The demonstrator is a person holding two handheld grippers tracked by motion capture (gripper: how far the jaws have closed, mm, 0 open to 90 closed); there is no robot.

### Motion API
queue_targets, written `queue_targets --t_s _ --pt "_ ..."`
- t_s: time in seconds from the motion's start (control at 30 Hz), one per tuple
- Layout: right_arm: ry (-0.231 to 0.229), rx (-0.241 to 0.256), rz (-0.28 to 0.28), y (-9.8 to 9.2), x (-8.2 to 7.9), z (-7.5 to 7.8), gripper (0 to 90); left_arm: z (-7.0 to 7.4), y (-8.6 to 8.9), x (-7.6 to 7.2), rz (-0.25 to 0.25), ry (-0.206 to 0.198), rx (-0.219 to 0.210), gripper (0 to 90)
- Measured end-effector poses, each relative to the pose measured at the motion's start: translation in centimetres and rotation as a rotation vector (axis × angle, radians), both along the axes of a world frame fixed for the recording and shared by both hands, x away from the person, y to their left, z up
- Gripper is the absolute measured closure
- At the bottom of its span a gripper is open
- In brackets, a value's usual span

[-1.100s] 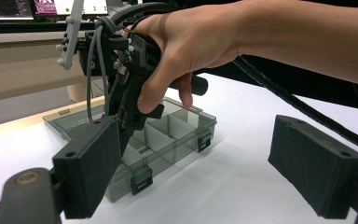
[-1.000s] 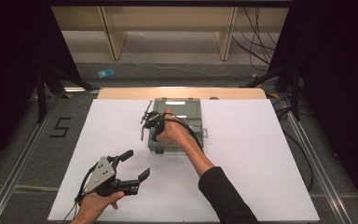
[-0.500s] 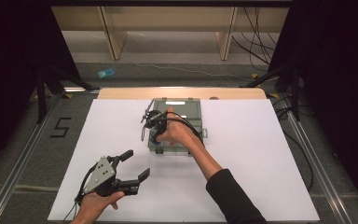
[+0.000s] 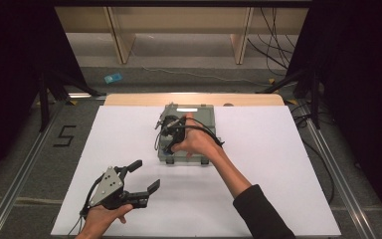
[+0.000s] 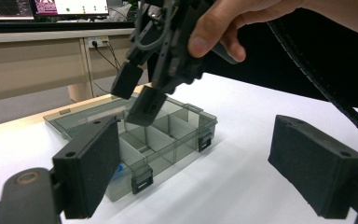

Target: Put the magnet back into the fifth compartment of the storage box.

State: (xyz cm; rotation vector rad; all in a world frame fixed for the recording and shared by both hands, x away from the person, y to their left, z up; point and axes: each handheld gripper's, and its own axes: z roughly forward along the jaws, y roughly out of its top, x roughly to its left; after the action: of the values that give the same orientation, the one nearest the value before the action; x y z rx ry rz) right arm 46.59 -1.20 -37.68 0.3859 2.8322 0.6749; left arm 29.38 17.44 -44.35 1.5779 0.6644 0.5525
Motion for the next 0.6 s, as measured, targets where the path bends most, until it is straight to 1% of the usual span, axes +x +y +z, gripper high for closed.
queue_targets --t_s 0.03,0.17,0.2,0.27,0.3,0.47,0.5,0.57,0.6 --pt "-0.007 0.003 -0.006 -0.2 -0.1 0.0 35.3 0.0 0.0 0.0 0.000 0.000 0.000 15.9" --pt "-0.004 0.022 -0.026 -1.1 -0.5 0.3 33.2 0.0 0.0 0.0 0.001 0.000 0.000 15.9" --pt "-0.008 0.030 -0.030 -1.4 -0.6 0.4 33.0 0.0 0.0 0.0 0.001 0.000 0.000 15.9" --pt "-0.016 0.030 -0.039 -1.9 -0.9 0.5 31.9 0.0 0.0 0.0 0.001 -0.001 0.001 15.9" --pt "-0.019 0.041 -0.042 -2.2 -1.0 0.6 31.9 0.0 0.0 0.0 0.000 -0.003 0.004 15.9" --pt "-0.033 0.058 -0.040 -3.3 -1.7 0.6 31.3 0.0 0.1 0.1 0.000 -0.007 0.008 15.9" --pt "-0.035 0.060 -0.043 -3.6 -1.9 0.6 31.3 0.0 0.0 0.0 0.003 0.001 0.000 15.9" --pt "-0.051 0.074 -0.045 -4.1 -2.3 0.5 30.8 -0.1 0.0 0.1 0.002 -0.001 0.001 15.9" --pt "-0.043 0.079 -0.042 -4.3 -2.5 0.6 30.8 -0.1 0.0 0.0 0.002 0.000 0.001 15.9"
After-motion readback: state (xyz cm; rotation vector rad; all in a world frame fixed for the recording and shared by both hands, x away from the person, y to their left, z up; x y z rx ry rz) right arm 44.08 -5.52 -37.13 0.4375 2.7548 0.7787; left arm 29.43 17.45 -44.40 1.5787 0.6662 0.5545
